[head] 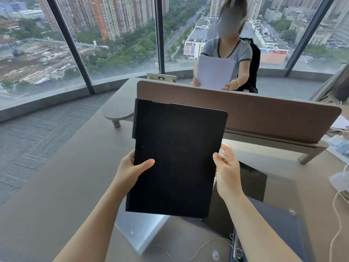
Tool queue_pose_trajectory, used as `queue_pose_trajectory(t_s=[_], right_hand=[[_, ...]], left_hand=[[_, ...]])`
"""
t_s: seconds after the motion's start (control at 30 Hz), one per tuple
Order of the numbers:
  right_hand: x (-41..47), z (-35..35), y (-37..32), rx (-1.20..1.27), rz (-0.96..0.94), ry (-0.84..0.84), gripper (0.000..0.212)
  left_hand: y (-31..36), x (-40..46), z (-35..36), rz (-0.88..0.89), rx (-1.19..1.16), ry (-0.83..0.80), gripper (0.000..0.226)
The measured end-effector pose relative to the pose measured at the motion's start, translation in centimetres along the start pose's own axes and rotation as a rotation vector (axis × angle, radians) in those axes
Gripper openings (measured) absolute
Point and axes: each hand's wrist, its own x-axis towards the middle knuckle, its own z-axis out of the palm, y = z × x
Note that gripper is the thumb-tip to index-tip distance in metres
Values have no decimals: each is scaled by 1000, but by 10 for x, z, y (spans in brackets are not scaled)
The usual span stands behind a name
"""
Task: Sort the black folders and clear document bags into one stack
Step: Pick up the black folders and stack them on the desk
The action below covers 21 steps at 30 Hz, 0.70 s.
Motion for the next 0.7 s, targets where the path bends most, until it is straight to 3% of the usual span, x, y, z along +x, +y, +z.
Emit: queue_pose_trajectory(t_s=[0.1,0.3,0.4,0.7], right_hand=[[4,-8,4,2,46,45,29],[-6,-38,15,-237,41,215,18],[-14,-66,26,-360,102,268,25],[-56,-169,65,-337,273,391,29]], left_hand=[[0,-1,9,-58,-31,-34,28],[-17,-12,43,-191,-119,-67,25],[-30,-21,66,-261,-111,-109,25],[-80,-57,166,-410,-97,-185,21]])
